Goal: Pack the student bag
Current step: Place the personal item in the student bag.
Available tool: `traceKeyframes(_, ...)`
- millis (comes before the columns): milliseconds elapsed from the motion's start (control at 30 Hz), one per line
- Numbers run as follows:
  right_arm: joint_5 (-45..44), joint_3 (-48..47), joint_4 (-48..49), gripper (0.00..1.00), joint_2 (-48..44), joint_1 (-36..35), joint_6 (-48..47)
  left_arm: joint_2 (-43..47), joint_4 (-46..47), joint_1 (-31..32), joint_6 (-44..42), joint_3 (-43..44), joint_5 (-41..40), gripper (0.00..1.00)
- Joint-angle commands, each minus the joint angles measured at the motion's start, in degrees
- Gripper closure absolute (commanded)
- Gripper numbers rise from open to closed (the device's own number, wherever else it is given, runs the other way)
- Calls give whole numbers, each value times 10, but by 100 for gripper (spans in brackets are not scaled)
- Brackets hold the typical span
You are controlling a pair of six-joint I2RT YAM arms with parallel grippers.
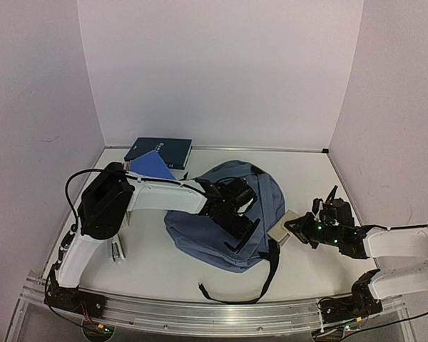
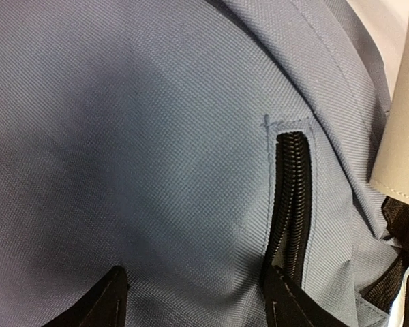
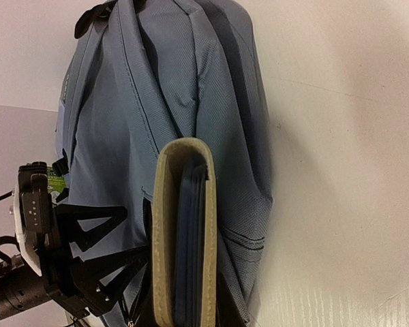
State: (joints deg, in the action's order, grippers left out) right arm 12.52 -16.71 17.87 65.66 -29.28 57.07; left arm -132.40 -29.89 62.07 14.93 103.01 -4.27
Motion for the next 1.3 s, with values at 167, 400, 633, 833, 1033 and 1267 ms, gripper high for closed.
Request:
traceKeyframes(167,1,5,-21,100,-18,-1,1,-8,-11,-18,6,-29,27,29)
traceKeyframes(400,-1,5,-24,100,-17,-1,1,-32,-66,-1,-19,-1,-22,27)
traceKeyframes(633,-2,5,-26,100,-22,-1,2,-54,-115,1,-8,17,-98,49)
traceKeyframes(833,7,-1,-30,100,-29,-1,2,-40,-100,2,8,16,-103,87)
traceKeyframes(1033,57,-29,-48,100,-80,-1,2,31,-43,2,24,-15,-70,100)
traceKeyframes(1267,137,-79,-64,100,-98,-2,3,125,35,3,39,-77,-33,100)
